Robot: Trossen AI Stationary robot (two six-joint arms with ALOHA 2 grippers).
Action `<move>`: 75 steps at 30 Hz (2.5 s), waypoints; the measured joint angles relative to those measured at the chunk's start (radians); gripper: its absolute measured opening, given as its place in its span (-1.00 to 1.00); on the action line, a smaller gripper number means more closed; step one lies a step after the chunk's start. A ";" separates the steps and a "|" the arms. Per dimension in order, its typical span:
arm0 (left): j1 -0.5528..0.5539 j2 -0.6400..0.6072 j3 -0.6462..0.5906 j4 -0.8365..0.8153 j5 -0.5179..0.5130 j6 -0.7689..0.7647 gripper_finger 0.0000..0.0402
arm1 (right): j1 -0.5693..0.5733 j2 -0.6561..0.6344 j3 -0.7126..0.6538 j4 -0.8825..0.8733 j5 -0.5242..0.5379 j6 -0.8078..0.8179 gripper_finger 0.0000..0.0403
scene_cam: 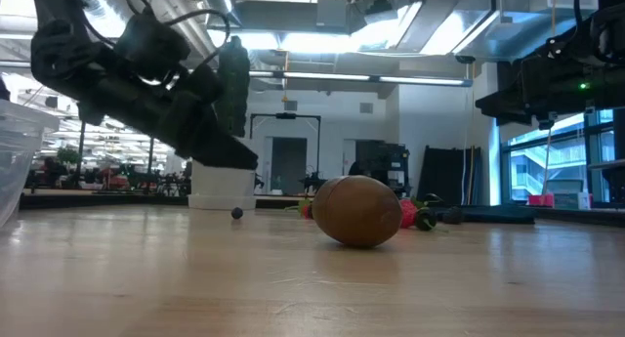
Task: Pick and placing Produce into tupperware
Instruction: Put the blueberry in the transparent bin
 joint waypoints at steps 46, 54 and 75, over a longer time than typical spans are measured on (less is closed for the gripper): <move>-0.005 0.272 0.005 0.054 -0.042 -0.051 0.63 | 0.000 0.000 0.000 0.000 0.000 0.000 -0.02; -0.023 0.273 0.005 0.045 -0.045 -0.052 0.63 | 0.000 0.000 0.000 0.000 0.000 0.003 -0.02; -0.052 0.274 0.005 0.024 -0.094 -0.101 0.45 | 0.000 0.000 0.000 0.000 0.000 0.000 -0.02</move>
